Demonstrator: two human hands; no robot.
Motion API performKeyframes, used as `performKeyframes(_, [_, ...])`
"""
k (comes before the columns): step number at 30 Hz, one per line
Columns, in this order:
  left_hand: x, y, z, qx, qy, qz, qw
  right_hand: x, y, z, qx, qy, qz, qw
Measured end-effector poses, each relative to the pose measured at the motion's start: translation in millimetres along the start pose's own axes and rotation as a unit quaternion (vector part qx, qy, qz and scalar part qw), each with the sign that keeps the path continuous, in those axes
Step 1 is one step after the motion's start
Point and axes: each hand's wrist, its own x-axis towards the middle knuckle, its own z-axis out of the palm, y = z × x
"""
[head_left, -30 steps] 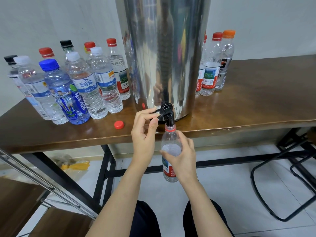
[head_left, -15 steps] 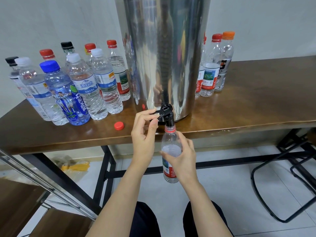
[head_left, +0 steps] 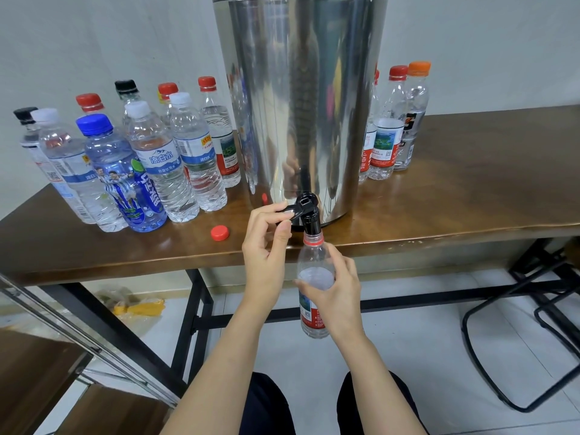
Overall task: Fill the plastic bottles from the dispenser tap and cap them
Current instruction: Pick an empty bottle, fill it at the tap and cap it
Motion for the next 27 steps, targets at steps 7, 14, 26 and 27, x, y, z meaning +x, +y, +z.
performKeyframes(7, [0.4,-1.5,-0.5,0.004,-0.002,-0.002,1.0,0.6,0.0,0.1,0.0,0.002,-0.002,1.0])
performKeyframes(14, [-0.2,-0.3,-1.0,0.004,-0.002,-0.006,1.0,-0.3,-0.9,-0.4,-0.003,0.003,-0.009,1.0])
performKeyframes(26, [0.4,2.5,-0.2,0.003,-0.007,-0.007,1.0,1.5,1.4,1.2,0.001,0.005,-0.005,1.0])
performKeyframes(27, [0.4,3.0,-0.2,0.002,-0.008,-0.008,1.0,1.5,1.6,1.1,0.0,0.006,-0.005,1.0])
